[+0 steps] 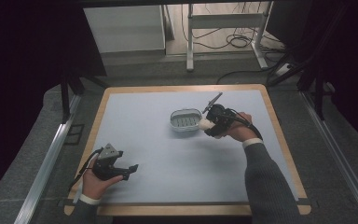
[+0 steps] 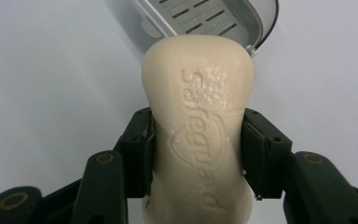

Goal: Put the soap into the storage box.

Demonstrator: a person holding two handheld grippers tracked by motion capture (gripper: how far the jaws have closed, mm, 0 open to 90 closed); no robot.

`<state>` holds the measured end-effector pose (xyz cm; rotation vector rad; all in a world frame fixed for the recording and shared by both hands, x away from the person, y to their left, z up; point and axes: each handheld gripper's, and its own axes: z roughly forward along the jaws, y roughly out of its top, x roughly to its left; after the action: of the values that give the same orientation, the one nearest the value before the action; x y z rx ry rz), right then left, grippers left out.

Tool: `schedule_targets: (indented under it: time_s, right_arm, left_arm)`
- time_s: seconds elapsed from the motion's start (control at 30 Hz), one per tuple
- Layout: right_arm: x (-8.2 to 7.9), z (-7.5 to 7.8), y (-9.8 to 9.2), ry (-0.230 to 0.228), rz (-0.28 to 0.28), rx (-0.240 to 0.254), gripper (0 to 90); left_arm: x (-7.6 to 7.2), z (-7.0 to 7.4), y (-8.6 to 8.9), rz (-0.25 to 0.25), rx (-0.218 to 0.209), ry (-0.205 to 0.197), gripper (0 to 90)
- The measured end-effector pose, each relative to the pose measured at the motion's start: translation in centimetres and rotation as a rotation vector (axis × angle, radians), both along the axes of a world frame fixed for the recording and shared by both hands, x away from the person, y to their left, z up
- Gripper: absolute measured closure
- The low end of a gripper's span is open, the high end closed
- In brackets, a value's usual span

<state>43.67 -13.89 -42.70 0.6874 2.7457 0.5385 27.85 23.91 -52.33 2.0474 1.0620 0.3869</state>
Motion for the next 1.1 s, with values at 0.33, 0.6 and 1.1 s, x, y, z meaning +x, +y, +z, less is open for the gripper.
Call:
schedule_targets:
  time_s: [0.33, 0.6, 1.1]
  right_arm:
    - [1.0, 0.1, 1.2, -0.016, 0.019, -0.006, 49.3]
    - [1.6, -0.1, 1.9, -0.014, 0.035, -0.006, 49.3]
    - [2.5, 0.1, 3.4, -0.015, 0.049, -0.020, 49.3]
  left_arm:
    - [0.0, 0.0, -0.1, -0.006, -0.003, 0.004, 13.8]
    - [0.0, -0.1, -0.1, -0.007, -0.004, 0.004, 13.8]
    - [0.0, 0.1, 0.0, -0.004, -0.010, 0.001, 13.9]
